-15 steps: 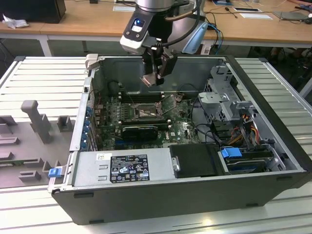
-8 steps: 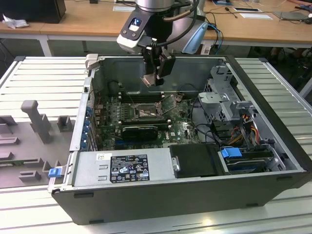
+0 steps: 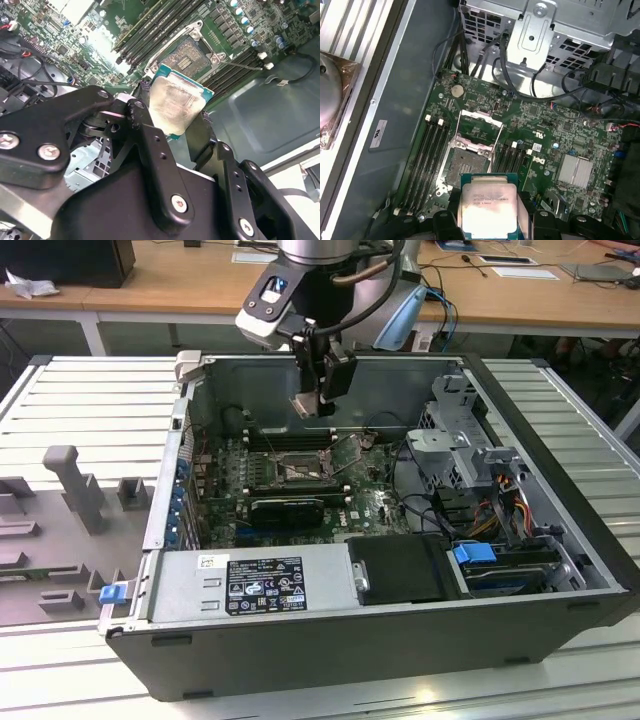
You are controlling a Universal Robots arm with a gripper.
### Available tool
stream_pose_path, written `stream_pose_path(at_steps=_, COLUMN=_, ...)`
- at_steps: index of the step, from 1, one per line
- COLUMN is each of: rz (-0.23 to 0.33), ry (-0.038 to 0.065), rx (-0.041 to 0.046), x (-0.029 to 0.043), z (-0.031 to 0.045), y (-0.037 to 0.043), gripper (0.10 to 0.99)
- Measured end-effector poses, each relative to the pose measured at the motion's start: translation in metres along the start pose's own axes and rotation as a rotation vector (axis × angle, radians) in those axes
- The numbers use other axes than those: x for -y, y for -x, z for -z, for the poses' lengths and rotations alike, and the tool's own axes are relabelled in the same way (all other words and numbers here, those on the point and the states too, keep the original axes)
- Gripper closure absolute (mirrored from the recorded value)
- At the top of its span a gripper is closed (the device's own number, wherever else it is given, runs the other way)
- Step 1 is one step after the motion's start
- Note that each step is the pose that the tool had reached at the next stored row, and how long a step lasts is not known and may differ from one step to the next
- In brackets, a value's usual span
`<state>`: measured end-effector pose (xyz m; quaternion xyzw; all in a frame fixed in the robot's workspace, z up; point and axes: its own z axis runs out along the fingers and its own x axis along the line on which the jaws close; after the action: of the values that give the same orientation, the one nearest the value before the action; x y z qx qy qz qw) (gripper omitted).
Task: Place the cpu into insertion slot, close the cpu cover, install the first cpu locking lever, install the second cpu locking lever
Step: 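Place the cpu into insertion slot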
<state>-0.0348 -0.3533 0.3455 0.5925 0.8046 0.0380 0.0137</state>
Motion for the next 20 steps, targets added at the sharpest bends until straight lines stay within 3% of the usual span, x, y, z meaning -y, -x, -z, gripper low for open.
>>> stream_pose_path(at_steps=4, rz=-0.008, ry=0.000, rx=0.0010, x=0.0003, z=-0.0030, y=0.0001, gripper=0.561)
stream_pose_path(at_steps=7, rz=-0.117, ry=0.002, rx=0.0094, x=0.0003, z=-0.0036, y=0.0002, gripper=0.561)
stream_pose_path(at_steps=10, rz=-0.173, ry=0.004, rx=0.0135, x=0.0003, z=-0.0040, y=0.0002, gripper=0.561)
stream_pose_path(at_steps=20, rz=-0.178, ry=0.004, rx=0.0140, x=0.0007, z=-0.0085, y=0.0002, gripper=0.561)
